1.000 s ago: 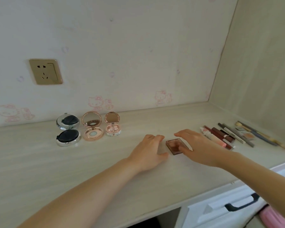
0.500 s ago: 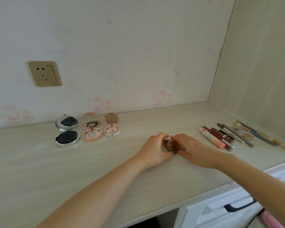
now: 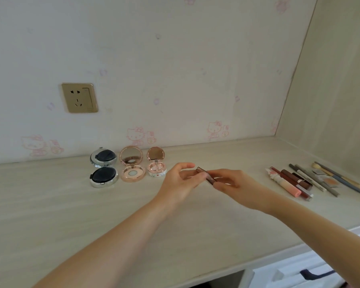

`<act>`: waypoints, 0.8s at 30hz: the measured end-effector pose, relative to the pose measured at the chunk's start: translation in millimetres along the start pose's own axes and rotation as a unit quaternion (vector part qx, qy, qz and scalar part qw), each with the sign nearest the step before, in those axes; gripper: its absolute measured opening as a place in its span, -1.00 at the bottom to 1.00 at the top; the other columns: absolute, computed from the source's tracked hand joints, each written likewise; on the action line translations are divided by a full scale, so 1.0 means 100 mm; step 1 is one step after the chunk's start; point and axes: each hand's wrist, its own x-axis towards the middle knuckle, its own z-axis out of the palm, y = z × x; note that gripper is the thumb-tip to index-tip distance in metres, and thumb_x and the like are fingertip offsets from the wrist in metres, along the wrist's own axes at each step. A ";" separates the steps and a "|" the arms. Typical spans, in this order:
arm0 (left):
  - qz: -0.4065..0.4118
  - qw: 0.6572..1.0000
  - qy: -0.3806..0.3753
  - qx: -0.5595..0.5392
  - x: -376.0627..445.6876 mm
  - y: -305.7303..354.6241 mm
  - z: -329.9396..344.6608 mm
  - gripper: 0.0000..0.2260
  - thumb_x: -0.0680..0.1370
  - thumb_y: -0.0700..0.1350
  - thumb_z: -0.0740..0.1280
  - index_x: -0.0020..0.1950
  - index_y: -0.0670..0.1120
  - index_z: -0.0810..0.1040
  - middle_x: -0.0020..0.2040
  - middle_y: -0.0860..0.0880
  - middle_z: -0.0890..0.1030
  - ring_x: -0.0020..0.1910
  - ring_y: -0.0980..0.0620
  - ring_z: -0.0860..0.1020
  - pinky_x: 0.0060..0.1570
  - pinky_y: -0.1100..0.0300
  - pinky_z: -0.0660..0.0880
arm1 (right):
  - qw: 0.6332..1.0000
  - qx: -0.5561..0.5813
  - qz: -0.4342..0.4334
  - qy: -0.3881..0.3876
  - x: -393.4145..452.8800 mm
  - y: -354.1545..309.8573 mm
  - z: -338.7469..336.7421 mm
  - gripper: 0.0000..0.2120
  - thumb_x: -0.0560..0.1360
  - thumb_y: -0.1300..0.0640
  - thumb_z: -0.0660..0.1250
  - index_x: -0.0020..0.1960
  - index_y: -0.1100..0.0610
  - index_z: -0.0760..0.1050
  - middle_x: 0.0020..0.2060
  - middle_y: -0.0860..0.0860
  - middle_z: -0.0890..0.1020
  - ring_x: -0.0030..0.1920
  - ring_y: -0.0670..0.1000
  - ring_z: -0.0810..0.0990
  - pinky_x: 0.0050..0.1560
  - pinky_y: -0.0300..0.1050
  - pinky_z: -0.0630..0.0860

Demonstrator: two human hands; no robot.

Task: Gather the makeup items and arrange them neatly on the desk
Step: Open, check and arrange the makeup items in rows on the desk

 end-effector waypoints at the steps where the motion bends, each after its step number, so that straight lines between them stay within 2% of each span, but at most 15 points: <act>1: -0.007 0.999 0.008 -0.035 -0.03 0.02 -0.06 -0.61 0.42 -0.13 0.51 0.19 -0.14 0.49 0.02 -0.08 0.69 0.10 -0.05 0.63 0.16 0.07 0.54 | 1.000 0.014 -0.006 0.004 0.02 -0.06 0.06 -0.70 0.58 0.16 0.25 0.26 -0.08 0.52 0.15 -0.24 0.59 0.19 -0.28 0.52 0.24 -0.27 0.41; 4: -0.010 0.996 0.006 -0.090 -0.14 0.10 -0.28 -0.62 0.40 -0.17 0.51 0.17 -0.19 0.53 0.04 -0.11 0.68 0.13 -0.06 0.62 0.17 0.03 0.54 | 0.998 0.055 -0.012 0.023 0.09 -0.24 0.24 -0.71 0.57 0.15 0.26 0.26 -0.04 0.52 0.13 -0.23 0.60 0.19 -0.29 0.51 0.24 -0.26 0.42; 7: 0.019 0.997 0.029 -0.068 -0.26 0.17 -0.52 -0.62 0.37 -0.22 0.54 0.15 -0.16 0.56 0.03 -0.07 0.69 0.08 -0.02 0.64 0.17 0.00 0.54 | 0.995 0.095 -0.028 0.033 0.16 -0.43 0.44 -0.72 0.57 0.20 0.26 0.25 0.00 0.53 0.04 -0.24 0.62 0.11 -0.32 0.54 0.09 -0.43 0.42; 9: 0.036 0.997 0.055 -0.044 -0.33 0.20 -0.69 -0.57 0.32 -0.18 0.55 0.15 -0.14 0.57 0.05 -0.06 0.68 0.08 -0.03 0.64 0.15 -0.03 0.55 | 0.991 0.126 -0.035 0.031 0.21 -0.54 0.60 -0.72 0.56 0.23 0.27 0.23 0.02 0.53 -0.01 -0.24 0.63 0.08 -0.31 0.57 0.02 -0.48 0.41; 11: 0.053 0.996 0.068 0.001 -0.41 0.22 -0.85 -0.58 0.32 -0.20 0.57 0.14 -0.08 0.59 0.06 -0.02 0.68 0.08 -0.03 0.64 0.13 -0.03 0.56 | 0.986 0.156 -0.042 0.032 0.27 -0.64 0.76 -0.72 0.55 0.26 0.28 0.20 0.01 0.53 0.00 -0.21 0.64 0.07 -0.26 0.59 0.03 -0.44 0.45; 15: 0.082 0.989 0.087 0.088 -0.57 0.25 -1.17 -0.61 0.34 -0.28 0.55 0.11 0.00 0.61 0.02 0.07 0.69 0.06 0.06 0.65 0.07 0.12 0.58 | 0.979 0.193 -0.058 0.025 0.39 -0.80 1.09 -0.71 0.52 0.27 0.33 0.12 -0.07 0.54 0.06 -0.14 0.65 0.12 -0.21 0.59 0.11 -0.33 0.51; 20: 0.088 0.982 0.126 0.109 -0.71 0.25 -1.50 -0.63 0.36 -0.33 0.52 0.08 -0.01 0.62 -0.05 0.13 0.70 -0.11 0.05 0.69 -0.02 0.13 0.60 | 0.975 0.218 -0.051 0.013 0.55 -0.99 1.42 -0.73 0.50 0.26 0.34 0.14 0.02 0.59 0.01 -0.12 0.67 0.05 -0.18 0.63 0.05 -0.29 0.54; 24: 0.075 0.981 0.150 0.097 -0.78 0.23 -1.71 -0.63 0.36 -0.35 0.51 0.04 0.03 0.62 -0.05 0.13 0.70 -0.13 -0.01 0.70 0.03 -0.01 0.60 | 0.972 0.231 -0.043 -0.004 0.65 -1.10 1.60 -0.73 0.49 0.24 0.37 0.16 0.04 0.60 0.02 -0.10 0.68 0.07 -0.17 0.63 0.15 -0.12 0.56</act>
